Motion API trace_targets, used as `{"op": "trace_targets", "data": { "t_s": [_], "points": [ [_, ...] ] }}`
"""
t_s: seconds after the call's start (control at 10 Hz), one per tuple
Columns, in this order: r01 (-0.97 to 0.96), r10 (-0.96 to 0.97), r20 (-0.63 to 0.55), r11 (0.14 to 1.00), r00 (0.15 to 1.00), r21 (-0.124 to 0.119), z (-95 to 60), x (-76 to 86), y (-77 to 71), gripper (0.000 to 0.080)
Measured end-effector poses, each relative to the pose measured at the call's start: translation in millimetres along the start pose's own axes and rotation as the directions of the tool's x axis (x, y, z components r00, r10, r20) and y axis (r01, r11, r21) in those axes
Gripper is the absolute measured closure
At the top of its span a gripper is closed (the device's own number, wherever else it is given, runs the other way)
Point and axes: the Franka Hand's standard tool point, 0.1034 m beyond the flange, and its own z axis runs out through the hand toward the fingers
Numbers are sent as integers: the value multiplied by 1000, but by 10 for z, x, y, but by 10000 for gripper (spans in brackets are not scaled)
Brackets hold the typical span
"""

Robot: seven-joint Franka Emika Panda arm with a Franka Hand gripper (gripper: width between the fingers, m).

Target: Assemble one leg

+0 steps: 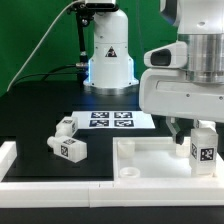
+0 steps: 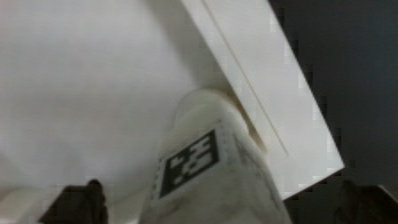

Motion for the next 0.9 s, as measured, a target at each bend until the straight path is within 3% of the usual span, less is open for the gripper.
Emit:
{"op": "trace_targets", "data": {
  "t_s": [0.2,0.3,0.4,0.5,0.6,0.7,0.9],
  "points": [
    [338,-338,-17,941,941,-15,2,14,-22,150],
    [306,-307,-18,952,952,-14,2,17,-16,150],
    [290,-290,-18,957,957,-15,1,19,-14,246],
    [278,-278,-18,961,960,-14,1,19,-14,397],
    [194,-194,-19,981,981,-12,1,18,-15,397],
    [130,-130,-20,992,991,-11,1,18,-15,516],
    [-64,64,-23,998,998,-11,5,10,-14,515]
  ]
}}
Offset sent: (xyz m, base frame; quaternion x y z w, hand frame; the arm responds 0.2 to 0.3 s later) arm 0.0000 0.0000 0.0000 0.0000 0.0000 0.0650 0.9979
